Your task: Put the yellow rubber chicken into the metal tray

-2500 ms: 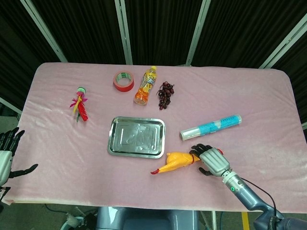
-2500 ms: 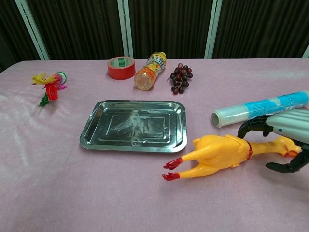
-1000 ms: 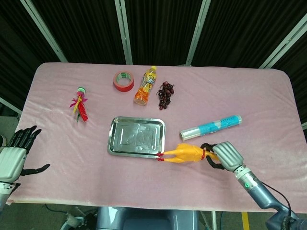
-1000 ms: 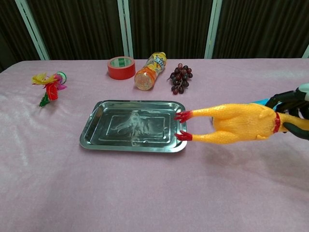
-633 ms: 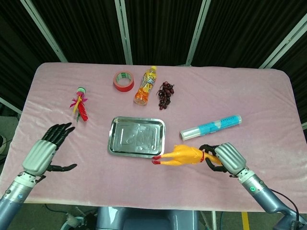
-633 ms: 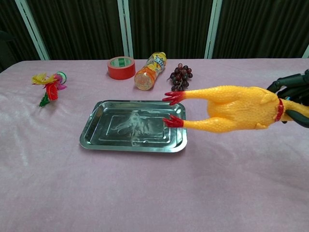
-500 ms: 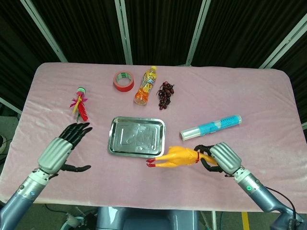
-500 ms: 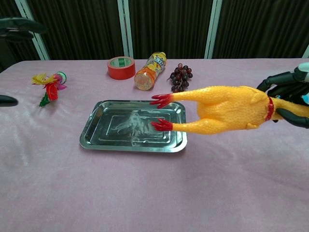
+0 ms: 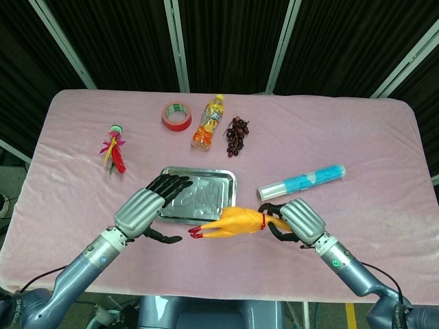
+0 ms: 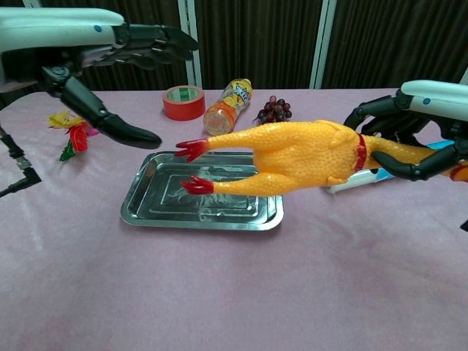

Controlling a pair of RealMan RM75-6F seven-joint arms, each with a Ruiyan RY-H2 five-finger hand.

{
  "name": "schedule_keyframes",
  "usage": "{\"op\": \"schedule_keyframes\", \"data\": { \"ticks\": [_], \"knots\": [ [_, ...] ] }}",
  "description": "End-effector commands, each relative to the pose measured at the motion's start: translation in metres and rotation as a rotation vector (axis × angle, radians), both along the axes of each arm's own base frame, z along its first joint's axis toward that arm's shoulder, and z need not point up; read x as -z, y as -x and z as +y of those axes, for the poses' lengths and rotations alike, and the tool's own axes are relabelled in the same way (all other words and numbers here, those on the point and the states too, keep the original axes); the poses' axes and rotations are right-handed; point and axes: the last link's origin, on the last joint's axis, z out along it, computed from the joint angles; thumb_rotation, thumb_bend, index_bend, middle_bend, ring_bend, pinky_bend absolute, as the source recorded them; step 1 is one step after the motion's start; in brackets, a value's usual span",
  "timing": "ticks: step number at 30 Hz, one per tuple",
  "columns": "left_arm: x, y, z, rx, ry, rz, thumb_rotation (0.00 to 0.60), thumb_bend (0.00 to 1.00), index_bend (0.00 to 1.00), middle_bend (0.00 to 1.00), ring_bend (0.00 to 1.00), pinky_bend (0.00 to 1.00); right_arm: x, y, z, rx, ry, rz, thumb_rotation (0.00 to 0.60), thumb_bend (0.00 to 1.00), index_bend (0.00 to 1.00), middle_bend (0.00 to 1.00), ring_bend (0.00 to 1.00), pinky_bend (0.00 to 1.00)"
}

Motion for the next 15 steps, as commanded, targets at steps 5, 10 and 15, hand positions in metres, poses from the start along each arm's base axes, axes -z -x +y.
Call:
{"op": "schedule_keyframes", "data": {
  "ticks": [5,10,15],
  "knots": [
    [0.038,-0.04,0.014,-0.043,0.085,0.032,0.6,0.0,0.01,0.08,0.07,0.11,0.006,-0.011,-0.002,0.006,0.005,-0.025,0.6,0.93,0.92,0.7,0.69,0.83],
    [0.048,-0.052,0.016,-0.076,0.099,0.036,0.6,0.0,0.03,0.1,0.1,0.13,0.008,-0.017,-0.002,0.002,0.009,-0.034,0.6,0.94,0.92,0.7,0.7,0.83],
    [0.053,-0.062,0.018,-0.105,0.118,0.045,0.6,0.0,0.03,0.12,0.11,0.15,0.01,-0.023,-0.002,-0.006,0.012,-0.044,0.6,0.94,0.92,0.7,0.7,0.83]
  ]
}}
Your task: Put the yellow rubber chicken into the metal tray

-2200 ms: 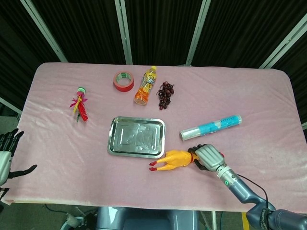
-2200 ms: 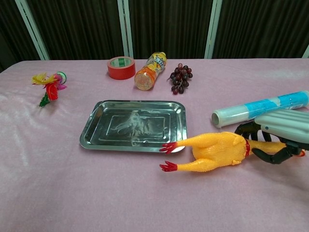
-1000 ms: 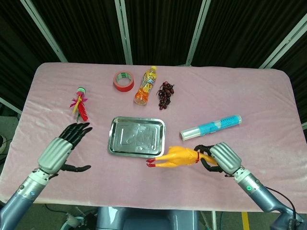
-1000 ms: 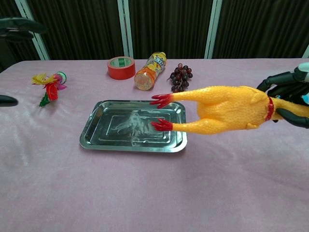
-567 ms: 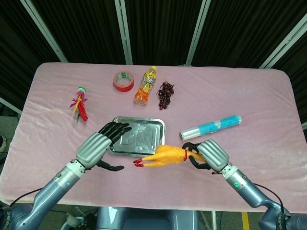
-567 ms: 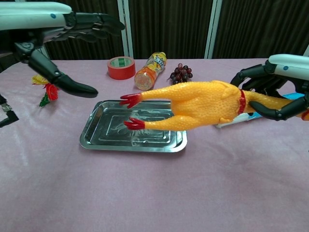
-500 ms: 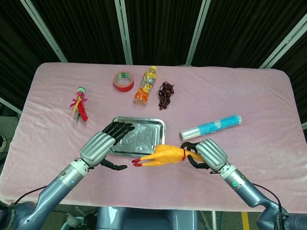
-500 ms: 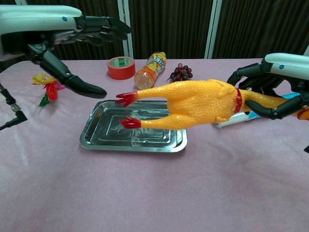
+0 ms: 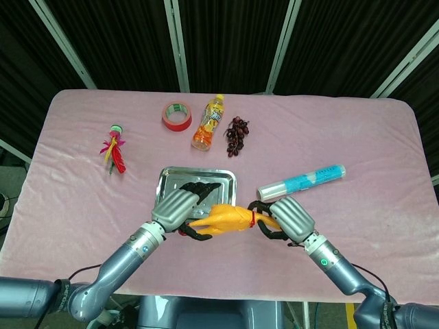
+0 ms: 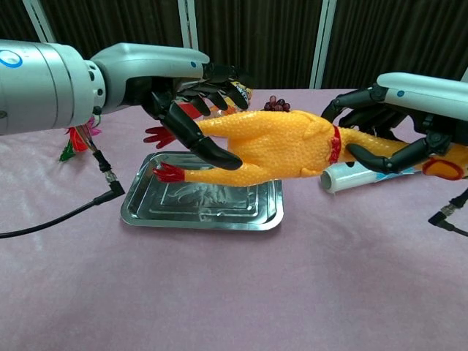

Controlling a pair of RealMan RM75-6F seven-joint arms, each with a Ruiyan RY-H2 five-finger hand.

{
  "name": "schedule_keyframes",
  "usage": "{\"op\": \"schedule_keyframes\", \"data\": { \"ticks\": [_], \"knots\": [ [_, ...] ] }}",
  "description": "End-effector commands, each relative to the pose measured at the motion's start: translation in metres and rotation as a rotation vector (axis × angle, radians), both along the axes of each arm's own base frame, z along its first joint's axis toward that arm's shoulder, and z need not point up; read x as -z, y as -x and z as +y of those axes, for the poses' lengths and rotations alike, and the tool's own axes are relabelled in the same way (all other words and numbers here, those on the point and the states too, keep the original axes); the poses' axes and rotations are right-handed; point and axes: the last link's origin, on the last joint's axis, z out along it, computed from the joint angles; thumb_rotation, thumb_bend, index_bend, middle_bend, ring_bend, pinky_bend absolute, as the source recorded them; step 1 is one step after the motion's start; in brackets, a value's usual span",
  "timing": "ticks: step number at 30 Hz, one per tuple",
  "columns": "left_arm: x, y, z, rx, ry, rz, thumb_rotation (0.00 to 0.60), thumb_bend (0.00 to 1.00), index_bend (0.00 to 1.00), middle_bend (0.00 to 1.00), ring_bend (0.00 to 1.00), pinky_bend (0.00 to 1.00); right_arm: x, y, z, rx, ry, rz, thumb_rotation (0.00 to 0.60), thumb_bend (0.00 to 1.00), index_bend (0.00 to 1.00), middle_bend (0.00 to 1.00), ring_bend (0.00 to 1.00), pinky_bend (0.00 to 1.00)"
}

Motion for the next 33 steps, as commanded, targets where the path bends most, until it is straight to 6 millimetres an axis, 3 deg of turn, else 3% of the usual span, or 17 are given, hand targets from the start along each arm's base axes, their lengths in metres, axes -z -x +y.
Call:
{"op": "schedule_keyframes", "data": {
  "ticks": [1,8,18,26,33],
  "knots": [
    [0.005,-0.012,0.002,-0.015,0.01,-0.001,0.6,0.0,0.04,0.13,0.12,0.15,0.001,-0.002,0.0,-0.002,0.002,-0.004,0.6,0.94,0.92,0.7,0.7,0.83],
    [0.006,-0.023,0.007,-0.041,0.003,0.008,0.6,0.07,0.1,0.2,0.2,0.21,0.001,-0.003,0.001,0.005,0.007,-0.011,0.6,0.95,0.92,0.7,0.7,0.83],
    [0.008,-0.021,0.01,-0.073,-0.002,0.03,0.6,0.15,0.17,0.27,0.26,0.26,-0.001,-0.002,0.001,0.015,0.015,-0.017,0.6,0.95,0.92,0.7,0.7,0.83],
    [0.013,-0.022,0.013,-0.094,0.007,0.042,0.6,0.4,0.34,0.46,0.43,0.41,-0.001,-0.002,0.0,0.019,0.018,-0.028,0.6,0.96,0.92,0.7,0.7,0.83],
    [0.014,-0.021,0.014,-0.102,0.001,0.047,0.6,0.55,0.47,0.59,0.54,0.51,-0.001,-0.001,0.0,0.024,0.016,-0.036,0.6,0.96,0.93,0.7,0.7,0.83]
  ]
}}
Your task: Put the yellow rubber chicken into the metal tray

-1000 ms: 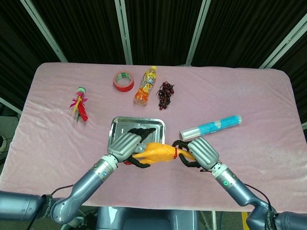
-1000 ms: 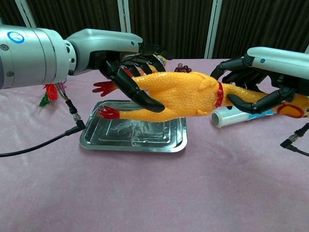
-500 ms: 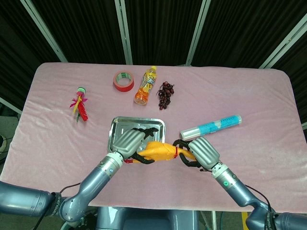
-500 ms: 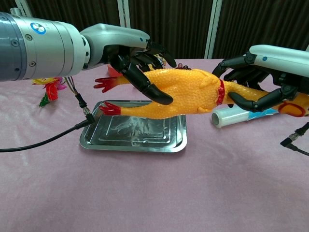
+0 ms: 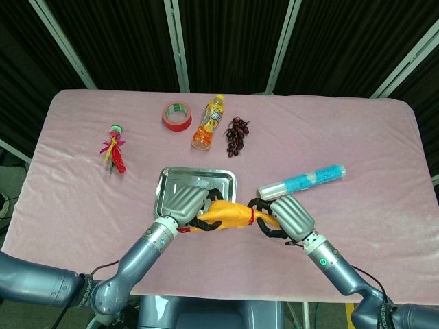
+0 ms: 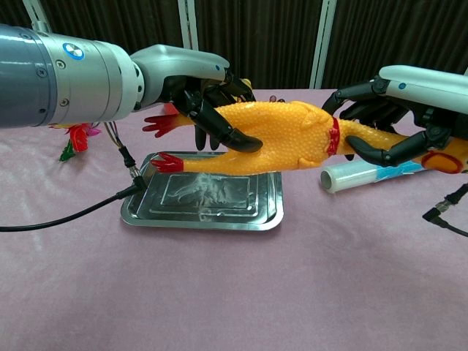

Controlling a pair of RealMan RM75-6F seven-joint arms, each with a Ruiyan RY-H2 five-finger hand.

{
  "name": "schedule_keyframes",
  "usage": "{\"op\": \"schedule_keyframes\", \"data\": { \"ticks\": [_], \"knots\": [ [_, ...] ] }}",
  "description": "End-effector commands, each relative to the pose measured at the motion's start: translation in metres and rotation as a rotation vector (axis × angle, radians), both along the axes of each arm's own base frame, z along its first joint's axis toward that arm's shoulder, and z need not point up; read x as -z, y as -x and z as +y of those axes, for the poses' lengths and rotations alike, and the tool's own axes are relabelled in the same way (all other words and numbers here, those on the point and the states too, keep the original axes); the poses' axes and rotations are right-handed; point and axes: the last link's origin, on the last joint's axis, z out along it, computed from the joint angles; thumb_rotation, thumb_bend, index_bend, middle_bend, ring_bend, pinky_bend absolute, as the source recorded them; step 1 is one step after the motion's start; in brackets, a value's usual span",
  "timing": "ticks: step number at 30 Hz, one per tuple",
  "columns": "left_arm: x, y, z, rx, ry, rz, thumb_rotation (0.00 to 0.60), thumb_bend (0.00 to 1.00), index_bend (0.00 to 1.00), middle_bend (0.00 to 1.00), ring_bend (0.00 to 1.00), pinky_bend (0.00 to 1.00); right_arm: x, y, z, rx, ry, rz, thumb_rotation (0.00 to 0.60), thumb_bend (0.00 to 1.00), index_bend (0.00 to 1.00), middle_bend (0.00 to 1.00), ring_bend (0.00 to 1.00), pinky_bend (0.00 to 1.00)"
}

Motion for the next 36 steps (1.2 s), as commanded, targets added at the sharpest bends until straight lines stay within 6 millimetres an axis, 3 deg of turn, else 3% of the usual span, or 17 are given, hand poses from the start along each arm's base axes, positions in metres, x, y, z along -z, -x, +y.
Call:
{"op": "schedule_keyframes", "data": {
  "ticks": [1,11,12,14,17,19,23,26,36],
  "knots": [
    [0.0002,0.0,0.0007,-0.004,-0.002,-0.003,0.6,0.58,0.49,0.61,0.55,0.52,-0.0001,0.0002,0.0,0.0,-0.001,-0.002,0.6,0.96,0.93,0.7,0.7,0.83],
    [0.0027,-0.0011,0.0028,0.002,-0.02,-0.007,0.6,0.72,0.63,0.74,0.66,0.55,-0.0004,0.0019,0.0009,0.006,-0.002,-0.016,0.6,0.97,0.93,0.7,0.7,0.83],
    [0.0028,-0.0011,0.0026,0.003,-0.022,-0.007,0.6,0.68,0.62,0.73,0.66,0.55,-0.0004,0.0022,0.0009,0.006,-0.002,-0.016,0.6,0.97,0.93,0.7,0.7,0.83],
    [0.0028,-0.0005,0.0023,0.003,-0.024,-0.007,0.6,0.52,0.56,0.67,0.62,0.54,-0.0005,0.0026,0.0005,0.007,-0.001,-0.016,0.6,0.97,0.93,0.7,0.7,0.83],
    [0.0016,0.0019,0.0014,-0.003,-0.017,-0.013,0.6,0.19,0.38,0.5,0.51,0.52,-0.0016,0.0037,-0.001,0.012,0.005,-0.017,0.6,0.97,0.93,0.7,0.7,0.83],
    [-0.0001,0.0033,0.0014,-0.008,-0.011,-0.018,0.6,0.09,0.27,0.41,0.46,0.51,-0.0022,0.0042,-0.0022,0.014,0.009,-0.017,0.6,0.98,0.93,0.7,0.7,0.83],
    [-0.0035,0.0053,0.0023,-0.009,-0.009,-0.02,0.6,0.01,0.08,0.25,0.36,0.48,-0.0036,0.0047,-0.0049,0.019,0.017,-0.017,0.6,0.98,0.93,0.7,0.7,0.83],
    [-0.0052,0.0056,0.0029,-0.014,-0.006,-0.031,0.6,0.0,0.01,0.2,0.31,0.46,-0.0051,0.0057,-0.0066,0.025,0.024,-0.018,0.6,0.98,0.93,0.7,0.7,0.83],
    [-0.0071,0.0047,0.0044,-0.009,-0.012,-0.047,0.6,0.0,0.0,0.11,0.25,0.44,-0.0064,0.0076,-0.0084,0.033,0.029,-0.018,0.6,0.98,0.93,0.7,0.7,0.83]
  ]
}}
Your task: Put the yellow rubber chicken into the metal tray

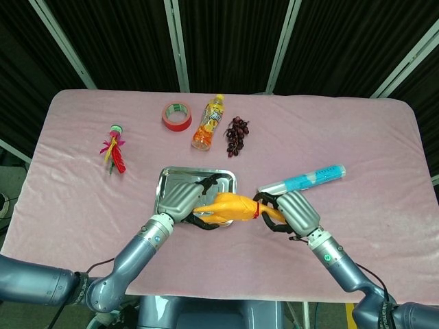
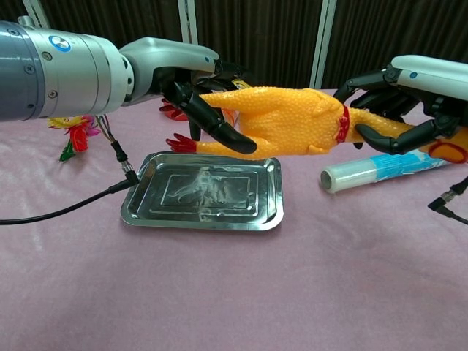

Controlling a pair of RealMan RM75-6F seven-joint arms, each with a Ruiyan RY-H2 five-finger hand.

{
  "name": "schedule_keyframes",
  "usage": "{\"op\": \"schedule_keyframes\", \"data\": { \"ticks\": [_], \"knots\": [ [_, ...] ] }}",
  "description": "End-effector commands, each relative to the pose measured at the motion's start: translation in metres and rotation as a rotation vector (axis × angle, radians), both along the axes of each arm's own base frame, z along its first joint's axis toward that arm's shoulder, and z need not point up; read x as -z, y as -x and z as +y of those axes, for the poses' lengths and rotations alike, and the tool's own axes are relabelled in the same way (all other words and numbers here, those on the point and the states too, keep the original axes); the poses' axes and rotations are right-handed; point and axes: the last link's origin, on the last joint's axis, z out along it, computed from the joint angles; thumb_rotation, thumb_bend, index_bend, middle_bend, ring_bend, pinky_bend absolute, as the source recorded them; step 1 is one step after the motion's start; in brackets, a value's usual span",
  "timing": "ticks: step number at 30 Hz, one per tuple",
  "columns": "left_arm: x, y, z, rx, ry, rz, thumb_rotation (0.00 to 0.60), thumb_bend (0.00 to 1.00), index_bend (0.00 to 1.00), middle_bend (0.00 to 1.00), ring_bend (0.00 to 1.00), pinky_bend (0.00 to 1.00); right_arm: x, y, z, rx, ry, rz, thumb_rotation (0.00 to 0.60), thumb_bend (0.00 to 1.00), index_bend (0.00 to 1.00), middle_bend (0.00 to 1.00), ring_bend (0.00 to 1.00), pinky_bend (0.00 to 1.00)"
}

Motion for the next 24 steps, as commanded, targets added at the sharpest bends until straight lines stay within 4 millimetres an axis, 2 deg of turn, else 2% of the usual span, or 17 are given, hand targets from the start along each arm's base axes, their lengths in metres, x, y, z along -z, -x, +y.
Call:
{"op": "schedule_keyframes", "data": {
  "ticks": [1,9,12,18,22,24],
  "knots": [
    [-0.001,0.0,0.0,0.0,-0.006,-0.003,0.6,0.0,0.0,0.11,0.25,0.44,0.0,0.0,0.0,0.001,0.001,0.001,0.6,0.98,0.93,0.7,0.7,0.83],
    [0.0,-0.002,0.0,-0.002,-0.007,-0.006,0.6,0.01,0.0,0.16,0.25,0.45,0.0,0.002,0.001,0.0,-0.003,0.0,0.6,0.98,0.93,0.7,0.7,0.83],
    [0.002,-0.003,0.001,-0.005,-0.01,-0.008,0.6,0.06,0.01,0.19,0.26,0.45,-0.001,0.002,0.002,-0.003,-0.005,-0.002,0.6,0.98,0.94,0.7,0.7,0.83],
    [0.008,-0.007,0.001,-0.015,-0.006,-0.022,0.598,0.33,0.18,0.34,0.37,0.52,-0.002,0.002,0.004,-0.008,-0.006,-0.003,0.6,0.99,0.94,0.7,0.7,0.83],
    [0.009,-0.008,0.002,-0.016,-0.022,-0.03,0.6,0.54,0.4,0.56,0.54,0.64,-0.003,0.003,0.005,-0.009,-0.003,-0.005,0.6,0.99,0.94,0.7,0.7,0.83],
    [0.01,-0.009,0.002,-0.019,-0.042,-0.052,0.6,0.61,0.47,0.63,0.58,0.68,-0.004,0.004,0.005,-0.007,-0.004,-0.005,0.6,0.99,0.94,0.7,0.7,0.83]
  ]
}}
